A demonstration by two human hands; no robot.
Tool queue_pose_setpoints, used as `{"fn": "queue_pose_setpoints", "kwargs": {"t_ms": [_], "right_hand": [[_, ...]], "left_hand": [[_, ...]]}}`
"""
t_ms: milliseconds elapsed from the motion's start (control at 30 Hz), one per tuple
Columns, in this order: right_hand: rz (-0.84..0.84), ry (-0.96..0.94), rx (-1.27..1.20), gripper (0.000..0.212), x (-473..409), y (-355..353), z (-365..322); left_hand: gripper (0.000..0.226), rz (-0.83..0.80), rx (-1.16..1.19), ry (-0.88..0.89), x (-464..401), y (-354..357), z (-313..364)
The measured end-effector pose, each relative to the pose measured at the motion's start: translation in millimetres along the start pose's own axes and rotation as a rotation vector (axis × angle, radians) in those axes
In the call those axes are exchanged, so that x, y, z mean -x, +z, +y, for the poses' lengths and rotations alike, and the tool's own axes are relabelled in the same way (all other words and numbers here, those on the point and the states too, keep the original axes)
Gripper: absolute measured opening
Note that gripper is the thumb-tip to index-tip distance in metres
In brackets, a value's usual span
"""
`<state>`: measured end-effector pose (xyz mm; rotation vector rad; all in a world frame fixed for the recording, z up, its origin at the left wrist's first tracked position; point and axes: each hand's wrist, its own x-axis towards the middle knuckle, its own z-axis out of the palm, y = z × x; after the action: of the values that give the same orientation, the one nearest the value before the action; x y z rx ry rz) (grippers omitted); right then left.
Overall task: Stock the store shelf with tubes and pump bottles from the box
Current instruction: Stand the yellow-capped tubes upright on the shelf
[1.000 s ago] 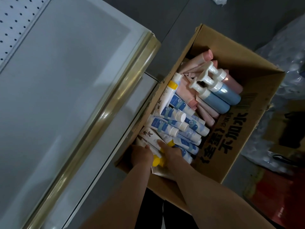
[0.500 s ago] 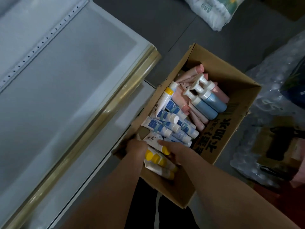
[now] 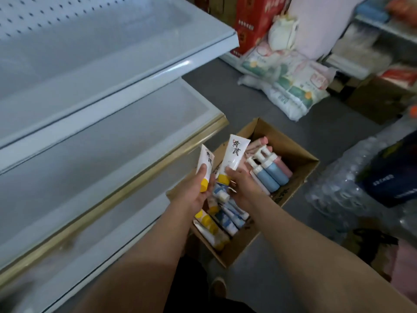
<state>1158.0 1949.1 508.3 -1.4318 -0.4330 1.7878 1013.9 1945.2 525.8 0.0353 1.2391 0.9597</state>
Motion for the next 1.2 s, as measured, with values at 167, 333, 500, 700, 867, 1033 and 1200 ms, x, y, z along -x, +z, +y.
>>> {"fn": "queue_pose_setpoints", "kwargs": {"t_ms": [167,333,500,700,867,1033,1200], "right_hand": [[-0.062,-0.199,0.04,0.035,25.5,41.2,-34.1],[-0.202,-0.339,0.025,0.039,59.1,110.8,-59.3],[-0.37,-0.434,0.048,0.037,94.0,192.5,-69.4],[-0.519,-0.481,0.159,0.028,123.8,304.3,-59.1],[-0.589,-0.483,0.246,0.033,131.1,398.5,-34.9],[-0.62,-0.498,0.335,0.036,132.8,483.1,-10.5],[-0.622,-0.539,0.46,0.05,126.4,544.4,9.3]], "left_hand": [[0.038,-0.093,0.039,0.192,43.5,-3.4,41.8],[0.017,-0.103,0.029,0.49,98.1,-37.0,101.9],[0.031,0.014,0.019,0.702,144.8,-100.9,158.8],[0.035,0.152,0.056,0.887,188.8,-185.7,225.1],[0.041,0.285,0.041,0.948,216.0,-260.3,273.6],[0.047,0.381,0.044,1.029,234.2,-322.7,316.9],[0.049,0.421,0.051,1.086,232.1,-362.1,351.9]]}}
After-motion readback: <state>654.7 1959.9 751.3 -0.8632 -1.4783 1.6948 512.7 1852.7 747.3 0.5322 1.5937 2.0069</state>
